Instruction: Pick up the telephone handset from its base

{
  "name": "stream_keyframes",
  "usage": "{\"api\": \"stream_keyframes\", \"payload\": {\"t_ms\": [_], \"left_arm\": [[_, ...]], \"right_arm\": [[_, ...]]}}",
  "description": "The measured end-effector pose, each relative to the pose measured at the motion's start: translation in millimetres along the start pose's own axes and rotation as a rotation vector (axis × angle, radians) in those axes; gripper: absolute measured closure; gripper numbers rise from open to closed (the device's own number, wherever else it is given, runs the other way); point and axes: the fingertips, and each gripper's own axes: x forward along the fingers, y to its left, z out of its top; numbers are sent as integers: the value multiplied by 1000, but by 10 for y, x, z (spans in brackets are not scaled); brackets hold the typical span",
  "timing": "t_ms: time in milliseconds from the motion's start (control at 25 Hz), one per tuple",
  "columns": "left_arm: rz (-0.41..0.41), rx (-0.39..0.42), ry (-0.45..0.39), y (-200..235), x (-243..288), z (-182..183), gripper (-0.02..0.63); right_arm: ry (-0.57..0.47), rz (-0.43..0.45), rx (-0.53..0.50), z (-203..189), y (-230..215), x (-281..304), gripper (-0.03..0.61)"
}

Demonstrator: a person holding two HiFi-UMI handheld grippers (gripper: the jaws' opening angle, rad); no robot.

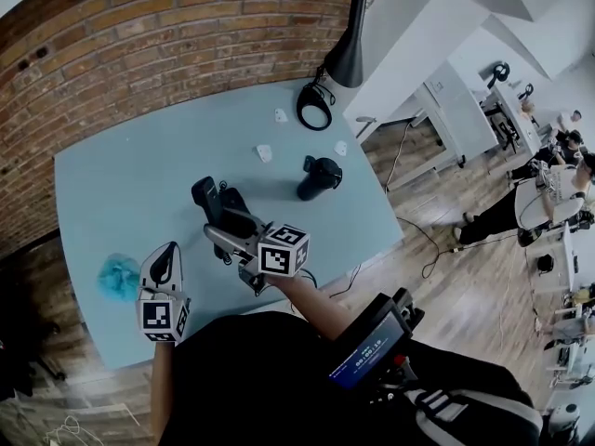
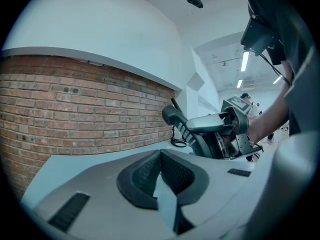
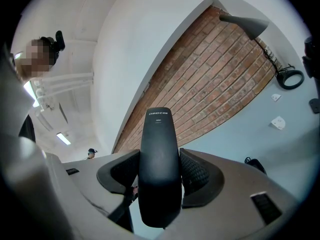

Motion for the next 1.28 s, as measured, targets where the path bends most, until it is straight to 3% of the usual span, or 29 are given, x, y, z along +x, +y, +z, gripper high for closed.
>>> {"api": "stream_keyframes", "payload": {"t_ms": [1280], "left_arm": [[-6, -4, 14, -34, -46, -67, 594]], "right_arm": [[35, 19, -13, -147, 99, -2, 325]]}}
